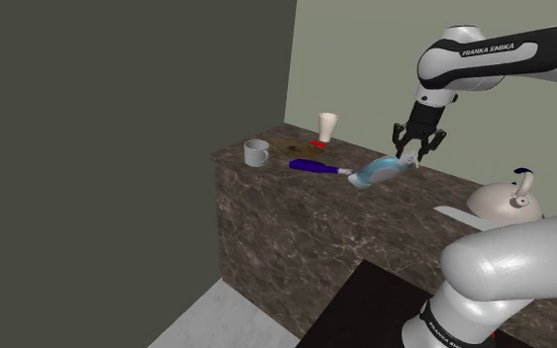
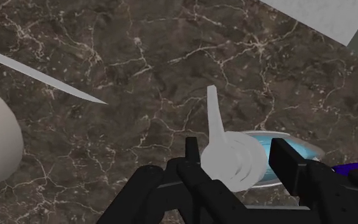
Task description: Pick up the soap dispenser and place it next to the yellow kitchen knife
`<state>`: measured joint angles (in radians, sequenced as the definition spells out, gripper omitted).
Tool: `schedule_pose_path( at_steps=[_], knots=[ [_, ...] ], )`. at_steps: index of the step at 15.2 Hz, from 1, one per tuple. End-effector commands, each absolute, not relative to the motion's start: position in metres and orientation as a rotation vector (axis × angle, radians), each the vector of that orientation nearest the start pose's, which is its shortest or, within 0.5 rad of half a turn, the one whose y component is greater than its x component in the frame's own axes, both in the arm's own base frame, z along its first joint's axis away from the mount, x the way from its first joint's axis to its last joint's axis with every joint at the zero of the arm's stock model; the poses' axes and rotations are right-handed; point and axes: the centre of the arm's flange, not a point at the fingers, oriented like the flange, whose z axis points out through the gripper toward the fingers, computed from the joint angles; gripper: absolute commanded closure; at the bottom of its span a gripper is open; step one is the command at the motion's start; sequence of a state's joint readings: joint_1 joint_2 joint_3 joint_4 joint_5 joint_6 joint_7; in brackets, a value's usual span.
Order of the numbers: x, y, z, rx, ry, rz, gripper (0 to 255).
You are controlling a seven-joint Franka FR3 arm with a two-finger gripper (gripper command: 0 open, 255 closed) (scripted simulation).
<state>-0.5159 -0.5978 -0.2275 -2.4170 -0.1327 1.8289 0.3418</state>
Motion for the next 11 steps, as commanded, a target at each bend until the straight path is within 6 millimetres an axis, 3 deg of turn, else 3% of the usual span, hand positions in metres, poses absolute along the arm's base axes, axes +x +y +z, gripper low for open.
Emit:
schedule_pose_path(
  at_steps=[1,6,11],
  knots=[
    [0.241,-0.285,0.514,-2.750,1.524,0.006,255],
    [0.193,-0.324,0.517,-2.750,1.524,0.006,255],
    [0.193,-0.324,0.491,-2.750,1.524,0.006,255]
  ],
)
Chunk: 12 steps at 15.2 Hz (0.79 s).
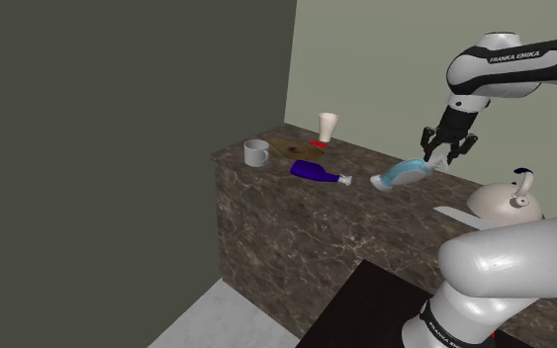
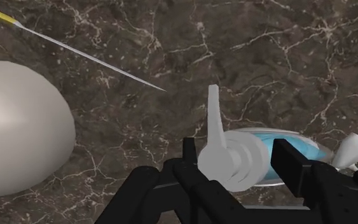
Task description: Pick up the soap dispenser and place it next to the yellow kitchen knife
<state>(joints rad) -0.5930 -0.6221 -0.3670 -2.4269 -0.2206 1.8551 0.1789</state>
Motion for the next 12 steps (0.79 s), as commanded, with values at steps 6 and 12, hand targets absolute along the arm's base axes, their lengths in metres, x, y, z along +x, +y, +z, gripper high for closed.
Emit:
schedule_pose_path(
  at_steps=[6,12],
  knots=[
    [0.193,-0.324,0.459,-2.750,1.524,0.006,255],
    [0.193,-0.324,0.428,-2.750,1.524,0.006,255]
  ],
)
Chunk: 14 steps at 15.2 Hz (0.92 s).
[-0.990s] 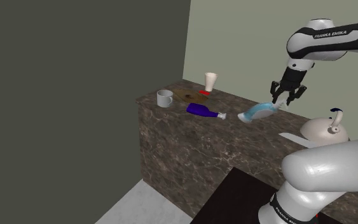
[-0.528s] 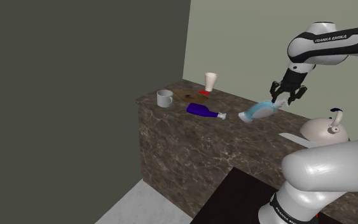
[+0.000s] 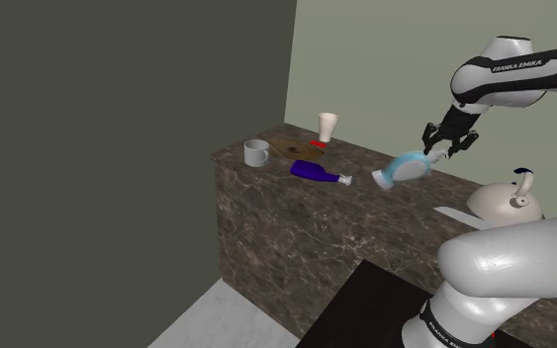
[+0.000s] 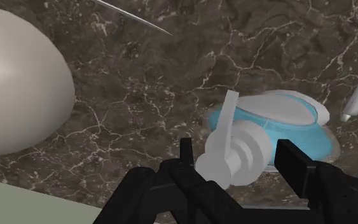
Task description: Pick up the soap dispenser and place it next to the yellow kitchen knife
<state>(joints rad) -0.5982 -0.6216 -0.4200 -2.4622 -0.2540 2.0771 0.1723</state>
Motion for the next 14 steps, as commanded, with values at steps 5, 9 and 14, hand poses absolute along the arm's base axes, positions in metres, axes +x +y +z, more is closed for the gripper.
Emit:
schedule_pose_path(
  at_steps=[5,9,14],
  knots=[
    [0.127,-0.345,0.527,-2.488,1.674,-0.514,0],
    [0.107,-0.340,0.521,-2.365,1.698,-0.593,0],
    [0.119,-0.343,0.494,-2.365,1.698,-0.593,0]
  ],
)
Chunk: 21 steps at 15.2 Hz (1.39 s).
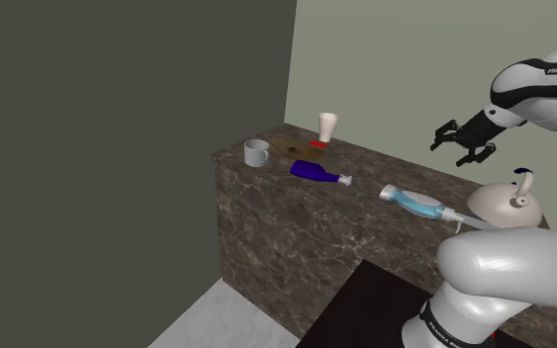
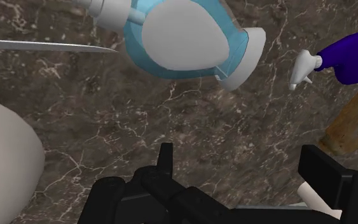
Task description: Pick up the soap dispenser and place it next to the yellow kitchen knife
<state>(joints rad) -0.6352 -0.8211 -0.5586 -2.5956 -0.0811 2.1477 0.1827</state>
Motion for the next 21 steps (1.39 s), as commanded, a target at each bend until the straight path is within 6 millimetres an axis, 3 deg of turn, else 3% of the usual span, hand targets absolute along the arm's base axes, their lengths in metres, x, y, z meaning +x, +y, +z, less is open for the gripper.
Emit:
schedule_pose_path(
  at_steps=[1,8,9,18,19,21],
  knots=[
    [0.119,-0.343,0.494,-2.365,1.698,-0.593,0],
    [0.119,-0.343,0.494,-2.365,1.698,-0.593,0],
    [0.119,-0.343,0.494,-2.365,1.698,-0.593,255],
    [0.119,-0.343,0.494,-2.365,1.698,-0.593,255],
    [0.119,-0.343,0.494,-2.365,1.698,-0.593,0],
    [0.126,-0.335,0.479,-2.552,1.522,-0.473,0]
  ],
)
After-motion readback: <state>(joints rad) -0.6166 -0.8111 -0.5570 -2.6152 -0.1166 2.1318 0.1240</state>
